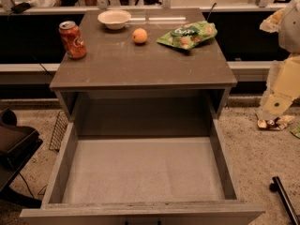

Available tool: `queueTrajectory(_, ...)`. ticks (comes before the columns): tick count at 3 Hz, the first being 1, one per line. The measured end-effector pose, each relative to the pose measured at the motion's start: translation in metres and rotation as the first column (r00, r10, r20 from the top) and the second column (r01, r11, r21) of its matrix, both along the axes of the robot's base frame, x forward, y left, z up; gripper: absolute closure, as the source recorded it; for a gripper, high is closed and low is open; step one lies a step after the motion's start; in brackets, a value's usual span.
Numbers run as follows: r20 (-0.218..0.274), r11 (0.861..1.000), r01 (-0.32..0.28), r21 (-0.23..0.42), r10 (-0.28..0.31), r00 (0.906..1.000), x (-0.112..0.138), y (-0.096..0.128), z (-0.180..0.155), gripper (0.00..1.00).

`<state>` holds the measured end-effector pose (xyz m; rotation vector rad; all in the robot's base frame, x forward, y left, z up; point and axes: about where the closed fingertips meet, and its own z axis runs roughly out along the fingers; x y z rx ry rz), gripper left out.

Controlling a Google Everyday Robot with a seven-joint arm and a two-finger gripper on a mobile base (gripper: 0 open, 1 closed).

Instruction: Place orange into top drawer

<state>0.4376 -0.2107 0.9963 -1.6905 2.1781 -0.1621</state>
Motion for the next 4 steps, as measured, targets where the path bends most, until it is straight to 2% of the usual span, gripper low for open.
queueTrajectory(1,0.000,1.000,0.000,0.000,0.000,1.0000,0.000,0.000,0.000,0.00)
queueTrajectory(2,0.029,1.000,-0.004,0.030,0.003,0.9996,0.013,0.002,0.001,0.00)
queueTrajectory(3,0.107,0.993,-0.011,0.119,-0.001,0.9943,0.055,0.006,0.002,0.00)
queueTrajectory(4,0.190,0.972,0.025,0.235,-0.071,0.9791,0.122,0.014,0.007,0.00)
